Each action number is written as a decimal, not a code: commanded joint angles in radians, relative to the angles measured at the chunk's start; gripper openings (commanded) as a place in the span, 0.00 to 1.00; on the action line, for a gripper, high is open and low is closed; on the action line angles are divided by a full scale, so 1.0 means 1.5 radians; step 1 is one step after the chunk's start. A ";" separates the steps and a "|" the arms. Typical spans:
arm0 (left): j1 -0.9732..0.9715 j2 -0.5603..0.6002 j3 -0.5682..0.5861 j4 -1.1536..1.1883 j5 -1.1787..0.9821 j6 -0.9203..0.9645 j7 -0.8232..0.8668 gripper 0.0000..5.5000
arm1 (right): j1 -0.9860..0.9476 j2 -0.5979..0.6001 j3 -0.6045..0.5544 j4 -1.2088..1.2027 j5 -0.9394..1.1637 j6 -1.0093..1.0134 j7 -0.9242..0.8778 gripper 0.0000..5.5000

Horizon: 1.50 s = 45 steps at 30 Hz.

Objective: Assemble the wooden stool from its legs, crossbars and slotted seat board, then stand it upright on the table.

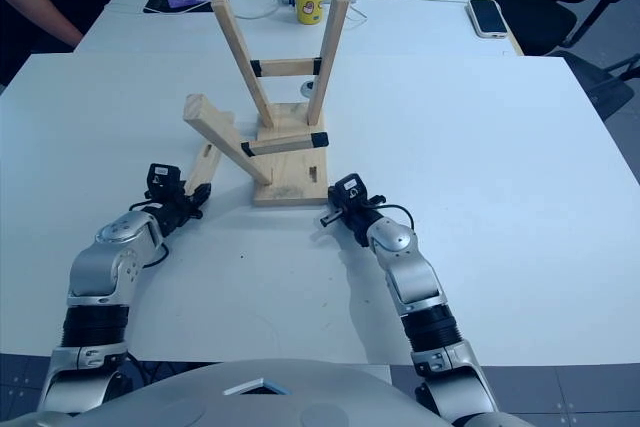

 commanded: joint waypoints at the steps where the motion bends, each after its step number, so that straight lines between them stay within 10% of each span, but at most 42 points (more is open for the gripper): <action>1: 0.004 -0.013 0.034 0.002 -0.006 -0.041 0.008 0.38 | 0.018 -0.009 0.015 -0.004 0.004 0.019 0.021 0.00; 11: -0.111 -0.002 0.165 -0.134 -0.093 -0.289 -0.022 0.38 | 0.016 -0.021 -0.001 0.015 0.017 -0.017 0.045 0.17; 18: -0.236 0.083 0.195 -0.260 -0.324 -0.168 -0.084 0.38 | 0.016 -0.025 -0.034 0.067 0.025 -0.052 0.036 0.35; 26: -0.165 0.121 -0.003 -0.390 -0.490 0.019 -0.160 0.38 | 0.023 -0.023 -0.141 0.105 0.156 -0.136 0.117 0.42; 33: 0.000 0.121 -0.165 -0.338 -0.391 -0.031 -0.291 0.38 | 0.020 -0.198 -0.242 0.082 0.362 0.025 0.395 0.49; 45: 0.008 0.139 -0.153 -0.180 -0.429 0.007 -0.474 0.38 | -0.116 -0.358 -0.308 0.061 0.645 0.387 0.622 0.77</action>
